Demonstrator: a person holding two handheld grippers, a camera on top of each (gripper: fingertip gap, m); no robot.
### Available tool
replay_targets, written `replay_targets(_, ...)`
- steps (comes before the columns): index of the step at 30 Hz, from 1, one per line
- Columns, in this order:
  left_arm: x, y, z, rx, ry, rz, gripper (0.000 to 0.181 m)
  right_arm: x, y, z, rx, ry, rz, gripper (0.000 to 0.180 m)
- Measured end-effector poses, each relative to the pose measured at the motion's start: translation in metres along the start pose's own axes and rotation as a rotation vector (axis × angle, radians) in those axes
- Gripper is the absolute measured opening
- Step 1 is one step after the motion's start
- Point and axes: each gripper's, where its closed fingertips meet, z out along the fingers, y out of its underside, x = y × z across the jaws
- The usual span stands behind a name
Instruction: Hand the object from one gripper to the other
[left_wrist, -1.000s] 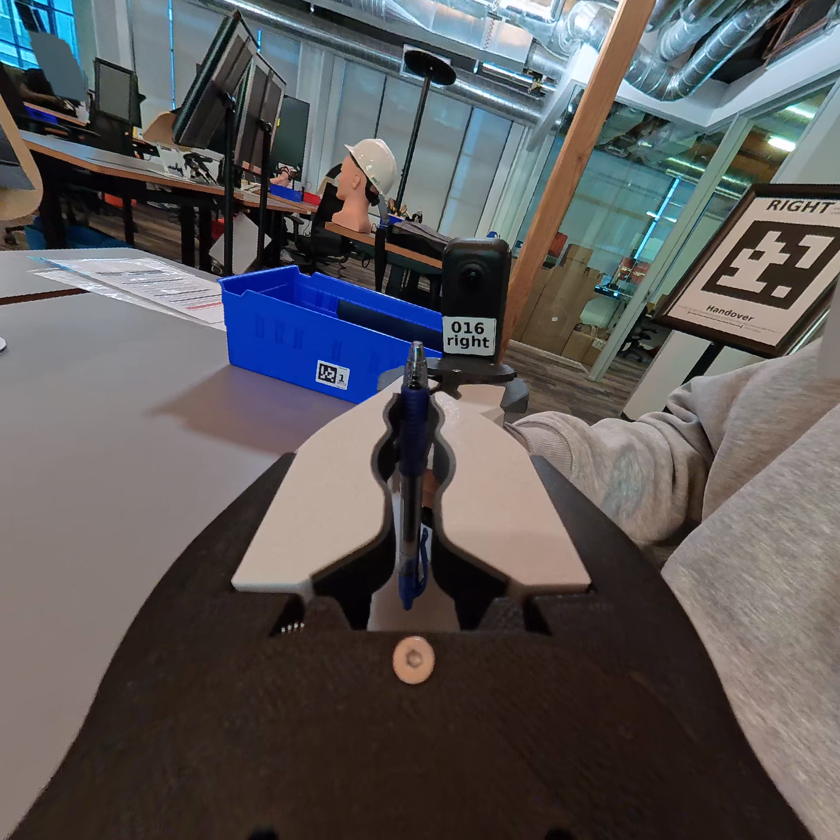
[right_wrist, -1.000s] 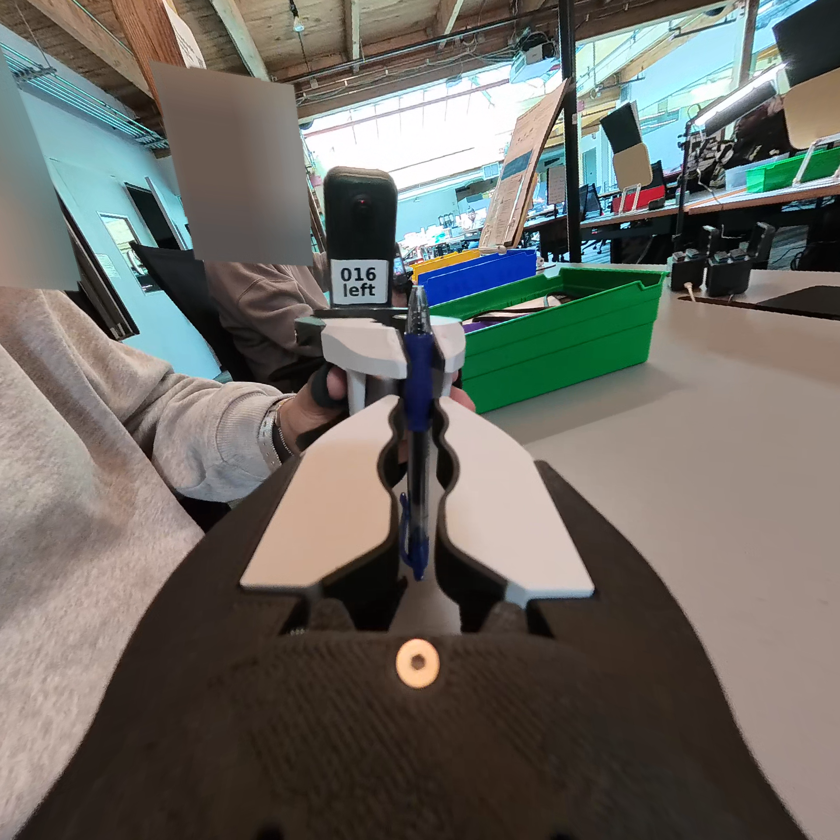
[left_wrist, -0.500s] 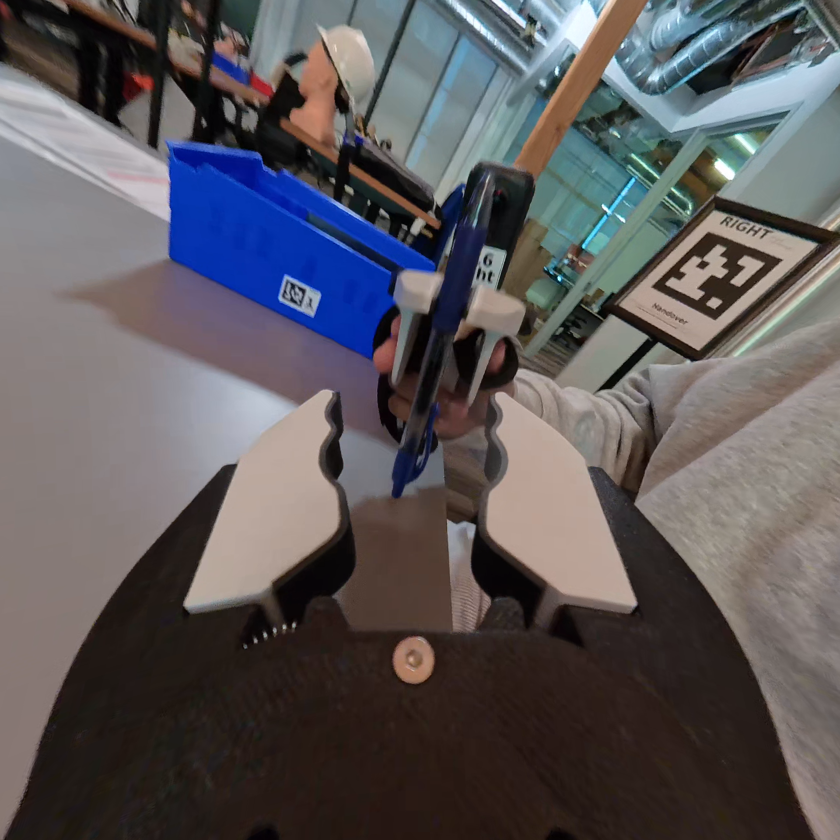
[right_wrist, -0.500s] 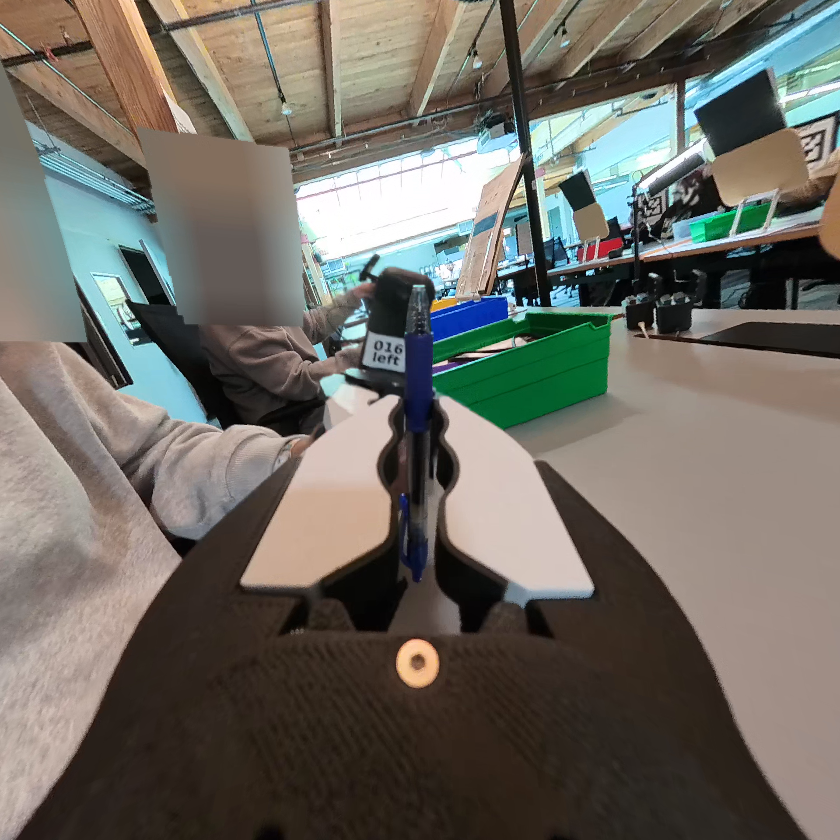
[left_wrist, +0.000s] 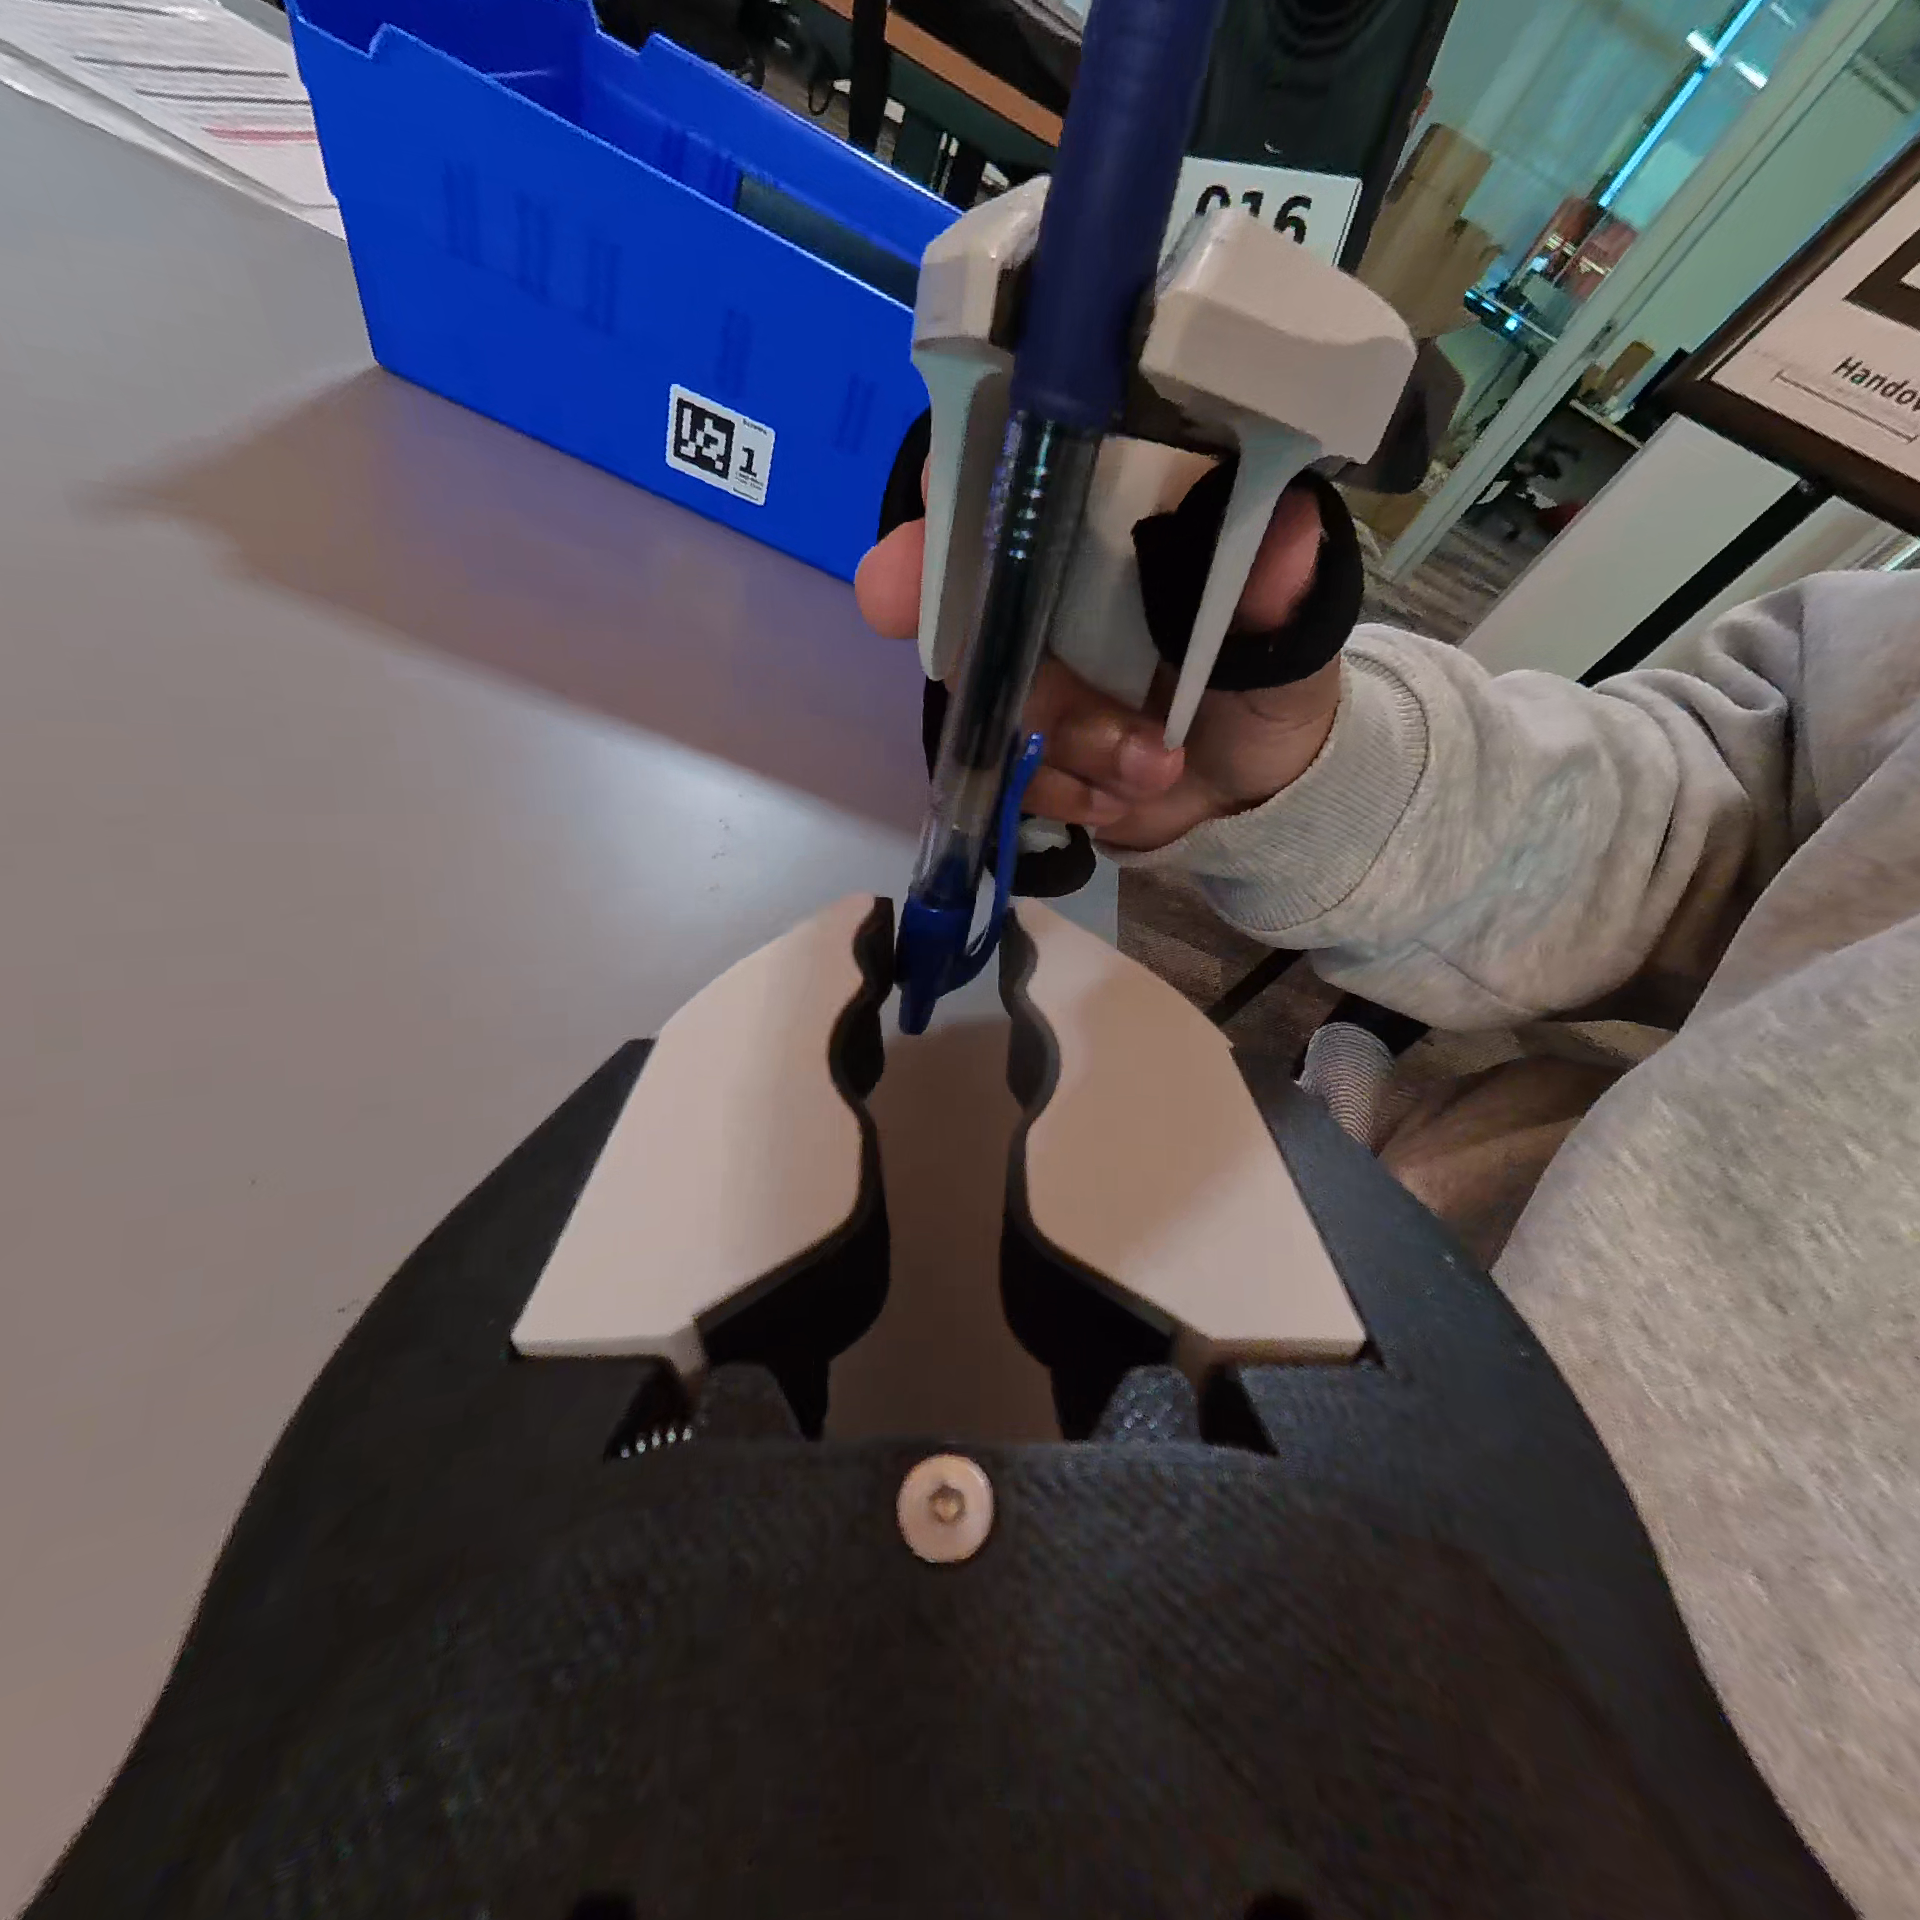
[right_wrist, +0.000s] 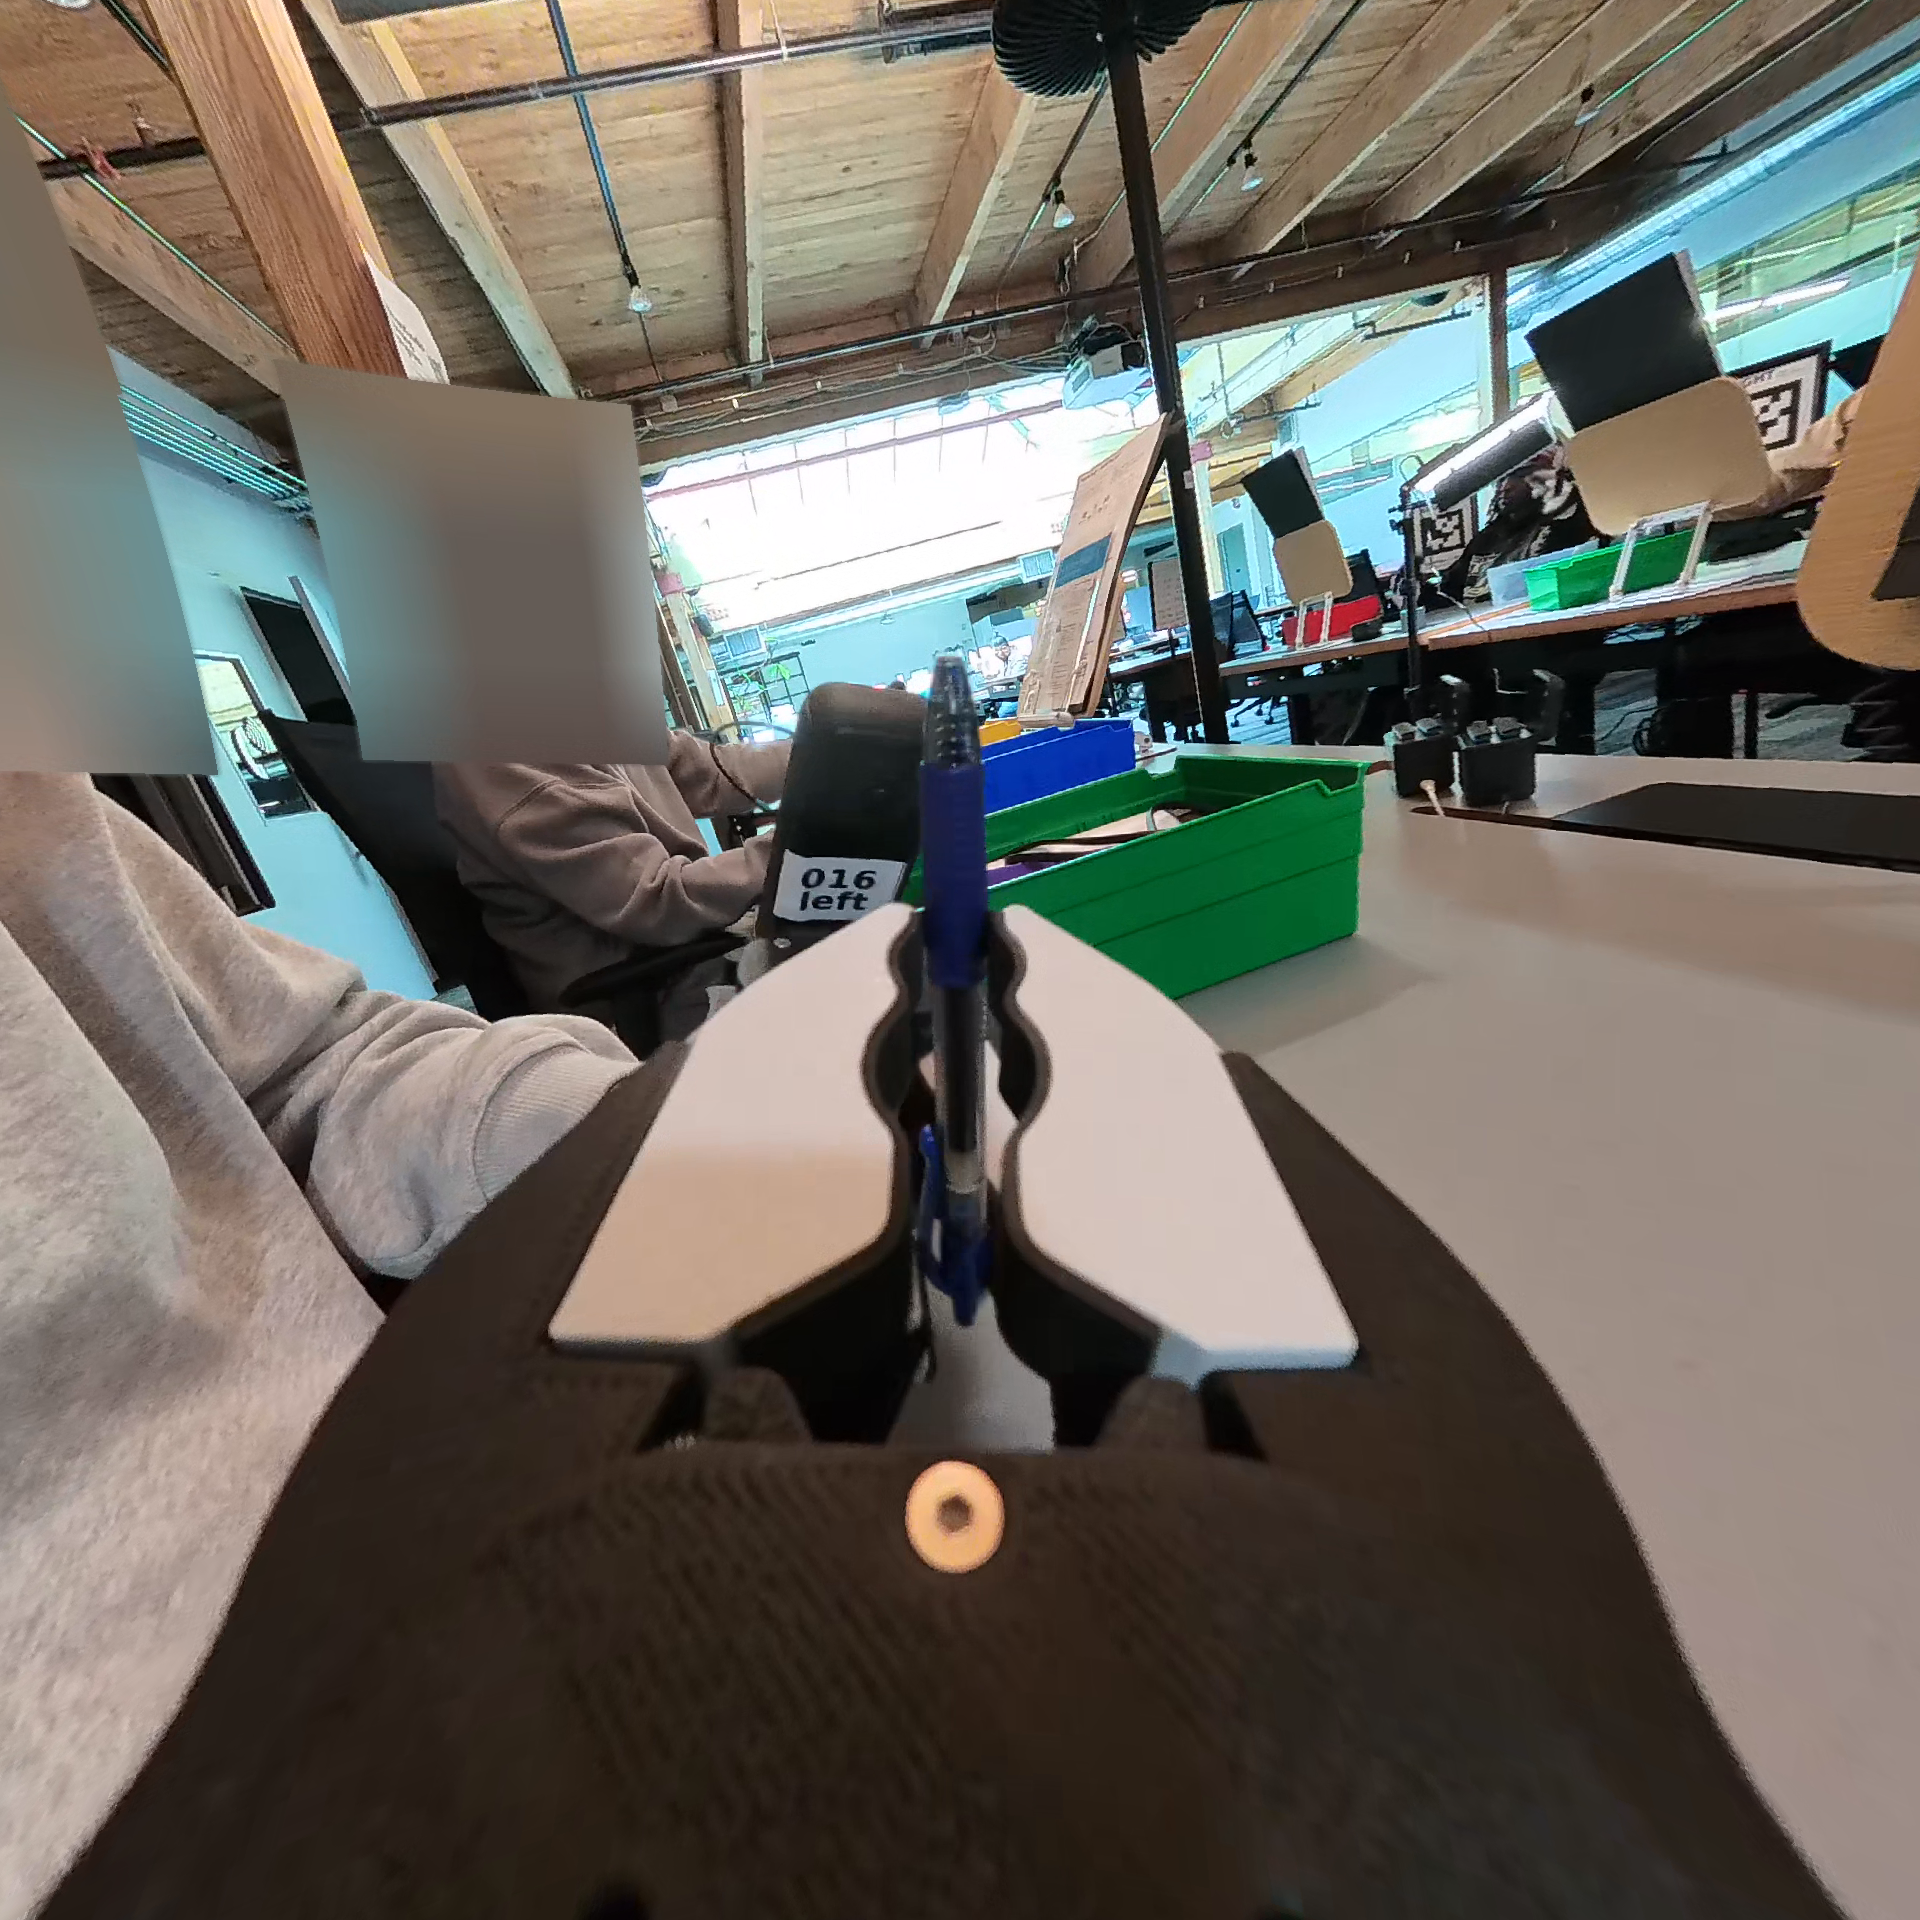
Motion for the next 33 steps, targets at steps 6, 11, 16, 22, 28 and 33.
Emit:
replay_targets(6, 0.004, 0.000, 0.001, 0.001, 0.017, 0.018, 0.017, 0.003, -0.001, 0.000, 0.016, -0.001, 0.032, 0.022)
replay_targets(11, 0.000, -0.007, -0.004, 0.051, 0.001, 0.013, 0.017, 0.008, -0.007, -0.002, 0.057, 0.034, 0.010, 0.043)
replay_targets(16, -0.009, -0.021, -0.015, 0.143, -0.055, 0.038, 0.017, 0.017, -0.003, -0.003, 0.043, 0.090, 0.010, 0.046)
replay_targets(22, -0.018, -0.037, -0.029, 0.257, -0.167, 0.101, 0.017, 0.022, 0.013, 0.004, -0.054, 0.174, -0.014, 0.038)
replay_targets(28, -0.022, -0.042, -0.032, 0.302, -0.256, 0.139, 0.017, 0.014, 0.027, 0.016, -0.138, 0.239, -0.096, 0.029)
replay_targets(33, -0.026, -0.040, -0.030, 0.287, -0.362, 0.199, 0.017, 0.018, 0.026, 0.015, -0.122, 0.340, -0.106, 0.030)
